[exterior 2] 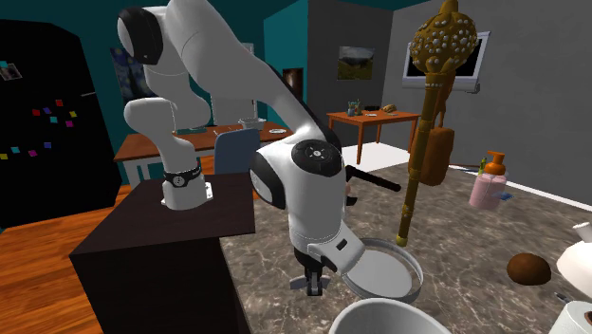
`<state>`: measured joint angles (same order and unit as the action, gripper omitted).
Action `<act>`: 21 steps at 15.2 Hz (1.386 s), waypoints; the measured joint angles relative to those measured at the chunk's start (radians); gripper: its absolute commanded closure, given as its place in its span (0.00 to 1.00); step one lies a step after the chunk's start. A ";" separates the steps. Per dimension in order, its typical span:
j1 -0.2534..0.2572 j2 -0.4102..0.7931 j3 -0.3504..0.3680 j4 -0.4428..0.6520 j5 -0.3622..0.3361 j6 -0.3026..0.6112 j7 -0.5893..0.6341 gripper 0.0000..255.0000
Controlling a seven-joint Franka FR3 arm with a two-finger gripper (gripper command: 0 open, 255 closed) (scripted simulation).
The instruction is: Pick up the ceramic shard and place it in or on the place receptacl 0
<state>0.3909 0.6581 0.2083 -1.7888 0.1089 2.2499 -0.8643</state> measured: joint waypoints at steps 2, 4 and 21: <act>0.000 0.000 0.000 0.000 0.000 0.000 0.000 1.00; -0.001 -0.012 0.002 -0.002 0.001 -0.011 0.002 1.00; -0.014 -0.163 0.015 0.008 0.016 -0.169 0.021 1.00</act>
<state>0.3768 0.4956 0.2237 -1.7803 0.1247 2.0812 -0.8437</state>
